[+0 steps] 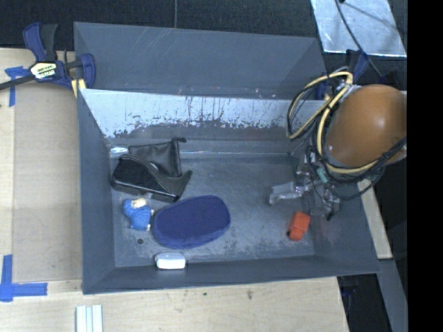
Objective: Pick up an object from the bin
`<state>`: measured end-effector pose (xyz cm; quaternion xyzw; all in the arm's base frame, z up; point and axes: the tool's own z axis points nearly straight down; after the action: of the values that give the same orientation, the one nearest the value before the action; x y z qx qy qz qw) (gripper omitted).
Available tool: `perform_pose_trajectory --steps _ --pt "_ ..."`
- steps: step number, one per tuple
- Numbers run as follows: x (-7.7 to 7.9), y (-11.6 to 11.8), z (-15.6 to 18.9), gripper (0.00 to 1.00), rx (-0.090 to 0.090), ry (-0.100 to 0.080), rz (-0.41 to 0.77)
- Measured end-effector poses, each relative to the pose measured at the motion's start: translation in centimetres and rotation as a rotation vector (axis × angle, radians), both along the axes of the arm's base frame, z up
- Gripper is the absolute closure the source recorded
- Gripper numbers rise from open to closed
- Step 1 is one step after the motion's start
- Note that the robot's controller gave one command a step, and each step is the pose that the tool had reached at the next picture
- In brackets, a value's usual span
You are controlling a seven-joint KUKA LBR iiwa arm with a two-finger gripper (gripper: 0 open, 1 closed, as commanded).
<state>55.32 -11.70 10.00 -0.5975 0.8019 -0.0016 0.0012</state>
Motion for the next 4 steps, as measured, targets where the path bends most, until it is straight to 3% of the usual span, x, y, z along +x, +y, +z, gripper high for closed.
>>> perform_pose_trajectory --steps 1,2,3,4 --pt "-2.1 -1.8 -2.5 0.0 0.008 -0.008 0.502" --pt "-3.2 -1.7 -2.6 0.0 0.013 -0.019 0.862" --pt "-2.9 -2.3 -2.2 1.0 0.0 -0.019 0.856" --pt "-2.9 -1.4 -0.9 1.0 0.014 -0.005 0.858"
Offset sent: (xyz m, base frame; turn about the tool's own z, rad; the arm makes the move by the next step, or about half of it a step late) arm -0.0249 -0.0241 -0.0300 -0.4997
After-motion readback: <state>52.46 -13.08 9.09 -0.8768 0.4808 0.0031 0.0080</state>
